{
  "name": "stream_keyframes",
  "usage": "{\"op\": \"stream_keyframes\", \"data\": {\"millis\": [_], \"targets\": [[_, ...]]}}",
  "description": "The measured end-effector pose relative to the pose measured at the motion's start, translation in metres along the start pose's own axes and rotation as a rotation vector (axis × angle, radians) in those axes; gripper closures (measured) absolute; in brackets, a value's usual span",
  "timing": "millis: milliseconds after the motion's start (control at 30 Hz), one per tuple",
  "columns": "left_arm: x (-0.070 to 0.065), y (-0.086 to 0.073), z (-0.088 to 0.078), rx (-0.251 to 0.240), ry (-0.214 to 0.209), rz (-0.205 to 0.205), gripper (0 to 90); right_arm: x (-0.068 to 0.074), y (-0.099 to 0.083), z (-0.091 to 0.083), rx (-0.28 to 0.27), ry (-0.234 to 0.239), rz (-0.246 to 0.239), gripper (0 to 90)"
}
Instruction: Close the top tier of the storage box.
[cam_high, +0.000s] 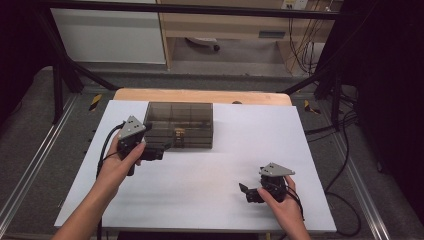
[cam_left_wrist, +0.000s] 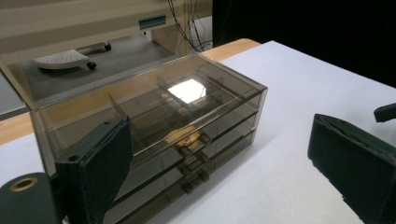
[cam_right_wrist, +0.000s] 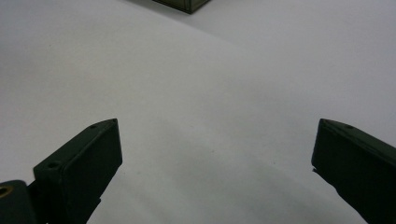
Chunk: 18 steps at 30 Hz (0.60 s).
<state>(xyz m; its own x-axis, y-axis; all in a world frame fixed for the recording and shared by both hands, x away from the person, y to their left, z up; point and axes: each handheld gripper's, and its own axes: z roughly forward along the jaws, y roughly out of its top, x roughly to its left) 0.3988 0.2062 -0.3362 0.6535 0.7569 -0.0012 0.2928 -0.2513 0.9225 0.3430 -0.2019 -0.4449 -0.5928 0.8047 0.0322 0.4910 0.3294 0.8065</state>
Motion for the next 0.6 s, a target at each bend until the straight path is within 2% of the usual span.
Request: {"op": "stream_keyframes", "data": {"millis": [600], "targets": [[0.018,-0.010,-0.019,-0.007,0.043,-0.032,6.2,0.000,0.000,0.001,0.005,-0.003,0.000,2.6]]}}
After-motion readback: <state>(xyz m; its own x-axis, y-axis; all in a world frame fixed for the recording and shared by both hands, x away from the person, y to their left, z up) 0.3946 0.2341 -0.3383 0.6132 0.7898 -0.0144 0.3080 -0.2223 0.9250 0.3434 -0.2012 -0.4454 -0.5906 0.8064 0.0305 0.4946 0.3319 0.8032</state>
